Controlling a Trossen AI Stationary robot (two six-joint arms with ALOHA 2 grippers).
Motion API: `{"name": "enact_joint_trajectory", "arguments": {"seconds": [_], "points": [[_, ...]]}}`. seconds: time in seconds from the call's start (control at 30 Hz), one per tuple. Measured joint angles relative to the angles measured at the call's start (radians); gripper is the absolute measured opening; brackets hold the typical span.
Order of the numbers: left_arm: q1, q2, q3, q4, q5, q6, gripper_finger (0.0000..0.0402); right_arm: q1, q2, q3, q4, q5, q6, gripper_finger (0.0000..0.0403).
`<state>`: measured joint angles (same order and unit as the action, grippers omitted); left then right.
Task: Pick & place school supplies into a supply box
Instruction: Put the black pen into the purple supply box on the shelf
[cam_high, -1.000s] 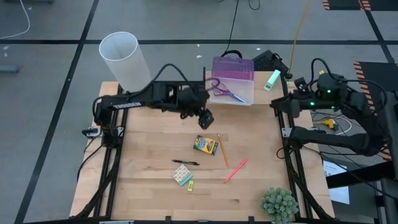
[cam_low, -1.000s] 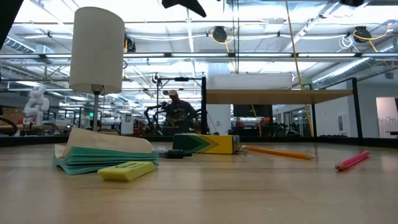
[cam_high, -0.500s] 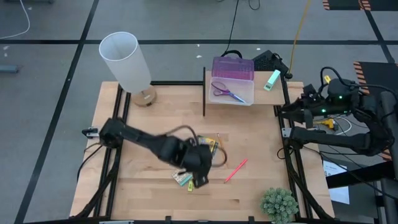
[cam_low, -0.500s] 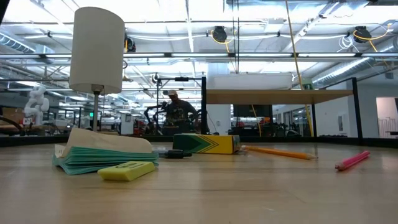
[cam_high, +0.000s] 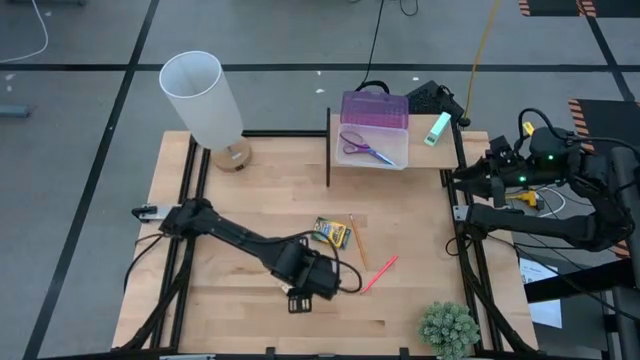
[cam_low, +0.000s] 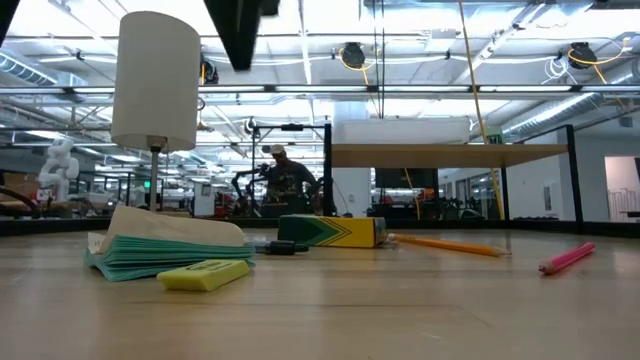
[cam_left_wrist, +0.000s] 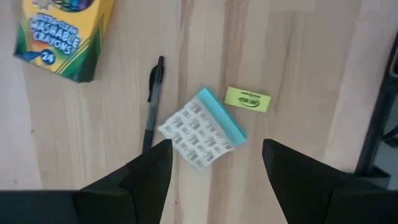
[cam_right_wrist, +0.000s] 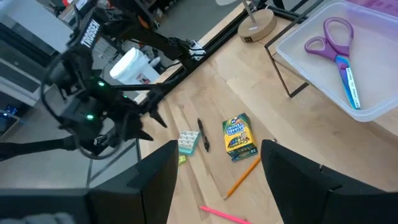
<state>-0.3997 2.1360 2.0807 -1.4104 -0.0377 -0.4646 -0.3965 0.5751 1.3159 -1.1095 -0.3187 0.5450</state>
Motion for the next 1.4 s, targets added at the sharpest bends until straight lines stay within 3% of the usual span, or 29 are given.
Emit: {"name": "enact_joint_trajectory", "arguments": {"seconds": [0.3,0.53,0.73,1.07,1.4], "points": [[0.064,-0.121,-0.338,0.168,0.1,0.155,0.0245,0.0,0.0,0.0,0.002,0.002,0.019,0.0221],[0.092,-0.265,-0.627,0.368,0.075,0.198,0.0192,-0.001,0.0,0.0,0.002,0.035,0.06,0.0221],[0.108,-0.355,-0.829,0.581,0.053,0.282,0.0182,-0.001,0.004,0.0,0.013,0.061,0.11,0.0221],[0.114,-0.372,-0.991,0.769,0.038,0.307,0.0182,-0.001,0.044,0.0,0.091,0.089,0.121,0.0221],[0.131,-0.372,-1.067,0.789,0.02,0.301,0.0182,-0.001,0.123,-0.001,0.122,0.089,0.086,0.0221]]}}
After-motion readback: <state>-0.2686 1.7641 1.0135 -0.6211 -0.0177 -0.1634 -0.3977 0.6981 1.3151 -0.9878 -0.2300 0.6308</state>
